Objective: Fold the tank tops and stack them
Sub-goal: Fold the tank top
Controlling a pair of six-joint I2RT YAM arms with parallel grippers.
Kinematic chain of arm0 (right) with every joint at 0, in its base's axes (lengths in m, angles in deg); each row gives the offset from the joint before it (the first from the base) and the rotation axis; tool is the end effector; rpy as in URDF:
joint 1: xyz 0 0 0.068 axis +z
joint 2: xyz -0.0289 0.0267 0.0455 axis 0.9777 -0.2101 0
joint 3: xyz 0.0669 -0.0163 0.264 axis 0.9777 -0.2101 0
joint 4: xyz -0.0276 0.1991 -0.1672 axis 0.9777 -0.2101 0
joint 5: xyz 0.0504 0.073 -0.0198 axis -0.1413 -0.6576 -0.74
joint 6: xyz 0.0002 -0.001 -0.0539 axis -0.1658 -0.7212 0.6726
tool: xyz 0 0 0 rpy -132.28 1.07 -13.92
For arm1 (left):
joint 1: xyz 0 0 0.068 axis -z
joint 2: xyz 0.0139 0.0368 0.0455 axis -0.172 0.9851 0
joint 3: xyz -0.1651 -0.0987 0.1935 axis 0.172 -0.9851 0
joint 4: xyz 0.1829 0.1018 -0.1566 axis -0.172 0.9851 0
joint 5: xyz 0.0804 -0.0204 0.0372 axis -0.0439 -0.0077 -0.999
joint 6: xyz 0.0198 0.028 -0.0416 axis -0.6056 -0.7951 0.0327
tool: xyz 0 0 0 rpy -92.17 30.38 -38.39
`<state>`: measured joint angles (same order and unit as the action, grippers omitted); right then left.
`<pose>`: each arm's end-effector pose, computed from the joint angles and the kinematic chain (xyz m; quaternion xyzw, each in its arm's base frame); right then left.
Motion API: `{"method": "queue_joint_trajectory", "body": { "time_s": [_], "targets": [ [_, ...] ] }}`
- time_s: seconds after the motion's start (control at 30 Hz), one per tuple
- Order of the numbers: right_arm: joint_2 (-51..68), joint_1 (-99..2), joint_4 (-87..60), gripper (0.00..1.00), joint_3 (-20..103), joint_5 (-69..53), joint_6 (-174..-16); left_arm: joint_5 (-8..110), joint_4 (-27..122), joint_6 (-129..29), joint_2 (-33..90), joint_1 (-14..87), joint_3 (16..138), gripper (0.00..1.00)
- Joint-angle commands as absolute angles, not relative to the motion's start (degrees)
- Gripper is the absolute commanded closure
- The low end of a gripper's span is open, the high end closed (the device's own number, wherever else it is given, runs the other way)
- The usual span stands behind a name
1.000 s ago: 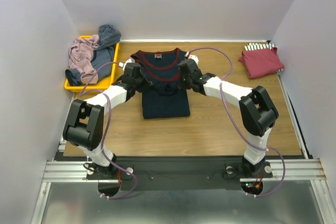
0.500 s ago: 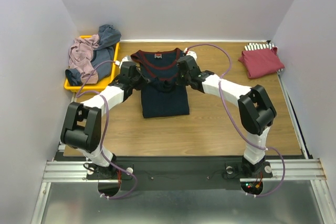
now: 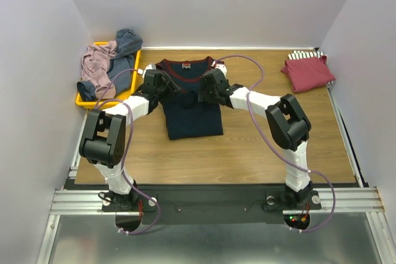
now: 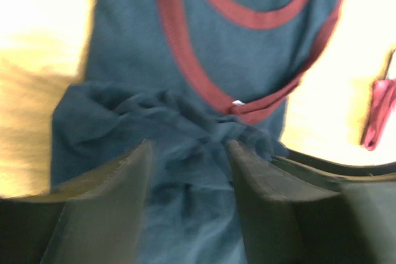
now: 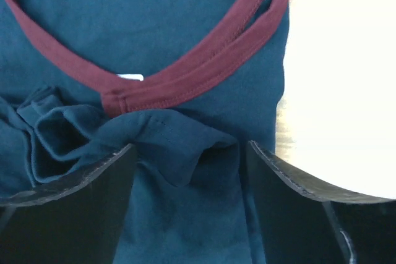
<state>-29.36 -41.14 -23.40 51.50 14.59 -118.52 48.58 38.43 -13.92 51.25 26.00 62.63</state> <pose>0.3777 0.2701 0.1862 0.0027 0.9123 0.1154 0.3929 0.3625 -0.1084 0.2062 -0.2085 0.8380 -0.3016 0.4041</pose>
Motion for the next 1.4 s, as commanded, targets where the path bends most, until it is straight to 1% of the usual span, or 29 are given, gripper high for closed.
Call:
{"method": "queue_joint_trajectory", "body": {
  "time_s": [0.0, 0.07, 0.1, 0.13, 0.17, 0.2, 0.27, 0.4, 0.43, 0.47, 0.53, 0.57, 0.7, 0.77, 0.8, 0.9, 0.93, 1.0, 1.03, 1.13, 1.2, 1.37],
  "targets": [
    [-23.8, -41.4, -21.1, 0.16, 53.0, 17.2, -117.5, 47.5, 36.7, -16.5, 44.9, 25.7, 66.8, 0.31],
    [-21.5, -41.4, -21.2, 0.15, 51.9, 17.9, -117.1, 45.9, 39.9, -16.3, 43.0, 25.7, 66.8, 0.31],
    [-18.6, -41.4, -21.2, 0.16, 50.2, 17.9, -116.9, 43.2, 44.0, -14.7, 40.7, 25.8, 66.4, 0.31],
    [-17.5, -41.4, -21.3, 0.16, 49.4, 17.4, -117.0, 40.9, 46.1, -13.5, 39.6, 25.8, 66.0, 0.34],
    [-16.1, -41.2, -21.2, 0.16, 48.6, 16.4, -116.5, 39.4, 47.9, -12.7, 37.2, 25.8, 64.7, 0.38],
    [-15.4, -41.1, -21.1, 0.16, 48.0, 15.7, -116.3, 36.8, 49.5, -11.9, 36.1, 25.8, 63.8, 0.40],
    [-13.9, -40.6, -21.2, 0.16, 46.5, 12.7, -115.1, 35.1, 52.6, -9.0, 32.7, 25.8, 59.9, 0.44],
    [-15.8, -40.4, -21.2, 0.21, 46.8, 5.8, -112.8, 35.7, 50.8, -6.4, 30.4, 25.8, 54.8, 0.45],
    [-16.3, -40.3, -21.2, 0.22, 47.1, 4.4, -112.4, 35.7, 50.5, -6.2, 30.9, 25.8, 54.6, 0.46],
    [-17.6, -40.0, -21.2, 0.28, 47.6, 3.3, -111.4, 35.7, 50.8, -5.9, 31.8, 25.7, 54.8, 0.46],
    [-18.7, -39.4, -21.2, 0.33, 48.2, 2.2, -110.5, 35.0, 52.3, -5.7, 35.9, 25.3, 57.6, 0.48],
    [-19.7, -39.1, -21.3, 0.35, 48.6, 2.2, -109.9, 34.7, 53.7, -5.7, 39.5, 24.9, 60.2, 0.50],
    [-20.7, -39.1, -21.4, 0.44, 48.9, 0.5, -108.4, 35.7, 54.5, -7.2, 47.4, 24.1, 67.6, 0.56],
    [-21.0, -39.0, -21.8, 0.47, 49.0, 0.3, -107.8, 35.2, 54.6, -8.1, 49.2, 24.0, 69.9, 0.57],
    [-21.0, -39.0, -22.1, 0.47, 49.0, 0.2, -107.6, 35.6, 54.6, -8.9, 51.0, 24.0, 72.2, 0.58],
    [-21.7, -39.0, -22.5, 0.52, 49.3, -0.2, -107.7, 37.3, 55.1, -10.4, 54.5, 24.0, 76.0, 0.63],
    [-21.9, -39.0, -22.6, 0.53, 49.4, -0.2, -107.9, 38.0, 55.0, -11.1, 55.4, 24.0, 77.0, 0.63],
    [-23.1, -39.0, -23.2, 0.53, 50.1, 0.5, -108.3, 41.3, 54.8, -12.6, 58.9, 24.1, 79.6, 0.69],
    [-23.5, -38.9, -23.5, 0.53, 50.6, 0.9, -108.4, 42.1, 54.6, -13.1, 60.0, 24.1, 80.4, 0.73],
    [-25.0, -39.0, -24.4, 0.53, 52.1, 3.9, -108.7, 45.4, 53.2, -13.9, 62.9, 24.1, 81.7, 0.79],
    [-26.1, -39.0, -25.0, 0.50, 53.3, 5.8, -108.9, 46.1, 52.6, -14.1, 64.1, 24.2, 82.5, 0.80],
    [-30.1, -39.6, -25.3, 0.48, 57.7, 13.5, -108.7, 48.7, 49.8, -15.1, 63.1, 24.2, 83.3, 0.81]
  ]
}}
